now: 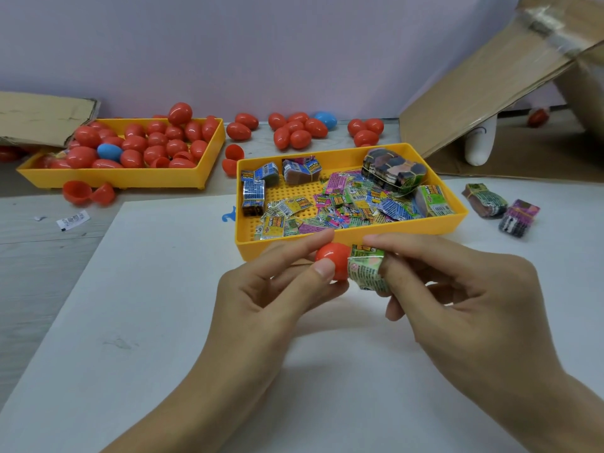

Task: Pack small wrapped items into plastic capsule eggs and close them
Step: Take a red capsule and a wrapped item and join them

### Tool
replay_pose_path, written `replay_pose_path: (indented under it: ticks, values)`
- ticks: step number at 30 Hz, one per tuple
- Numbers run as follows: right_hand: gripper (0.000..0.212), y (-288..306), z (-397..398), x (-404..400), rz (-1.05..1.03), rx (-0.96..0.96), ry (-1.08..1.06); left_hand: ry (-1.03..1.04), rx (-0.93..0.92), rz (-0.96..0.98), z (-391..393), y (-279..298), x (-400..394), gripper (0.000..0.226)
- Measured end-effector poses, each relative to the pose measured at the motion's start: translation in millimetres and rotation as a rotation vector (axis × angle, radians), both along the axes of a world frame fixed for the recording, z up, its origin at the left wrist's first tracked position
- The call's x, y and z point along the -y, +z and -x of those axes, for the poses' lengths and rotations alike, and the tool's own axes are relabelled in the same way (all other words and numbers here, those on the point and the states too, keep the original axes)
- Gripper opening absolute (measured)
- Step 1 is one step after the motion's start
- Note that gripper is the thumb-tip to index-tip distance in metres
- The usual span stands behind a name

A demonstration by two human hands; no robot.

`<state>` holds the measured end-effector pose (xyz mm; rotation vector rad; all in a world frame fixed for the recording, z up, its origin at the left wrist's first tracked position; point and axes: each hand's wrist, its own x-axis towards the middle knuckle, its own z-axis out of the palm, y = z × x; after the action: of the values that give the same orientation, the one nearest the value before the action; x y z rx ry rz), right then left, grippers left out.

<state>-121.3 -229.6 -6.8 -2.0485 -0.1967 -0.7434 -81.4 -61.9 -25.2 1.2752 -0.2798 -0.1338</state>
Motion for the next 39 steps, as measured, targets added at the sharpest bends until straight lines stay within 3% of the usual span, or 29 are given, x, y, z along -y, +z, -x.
replay_pose_path:
  ticks: [12, 22, 27, 39]
  values:
    - [0.019, -0.9, -0.5, 2.6, 0.022, -0.024, -0.035, -0.018, 0.016, -0.011, 2.4, 2.1, 0.0, 0.031]
    - [0.020, 3.7, 1.7, 0.8, 0.019, -0.042, -0.008, 0.023, 0.173, -0.122, 4.2, 0.2, 0.2, 0.042]
    - [0.025, 6.0, -2.4, 3.4, -0.069, -0.096, -0.006, 0.016, 0.162, -0.114, 5.3, 3.0, -1.4, 0.042]
    - [0.015, 6.1, -4.0, 4.0, -0.173, -0.150, 0.065, -0.003, 0.136, -0.108, 4.4, 6.4, -1.1, 0.038]
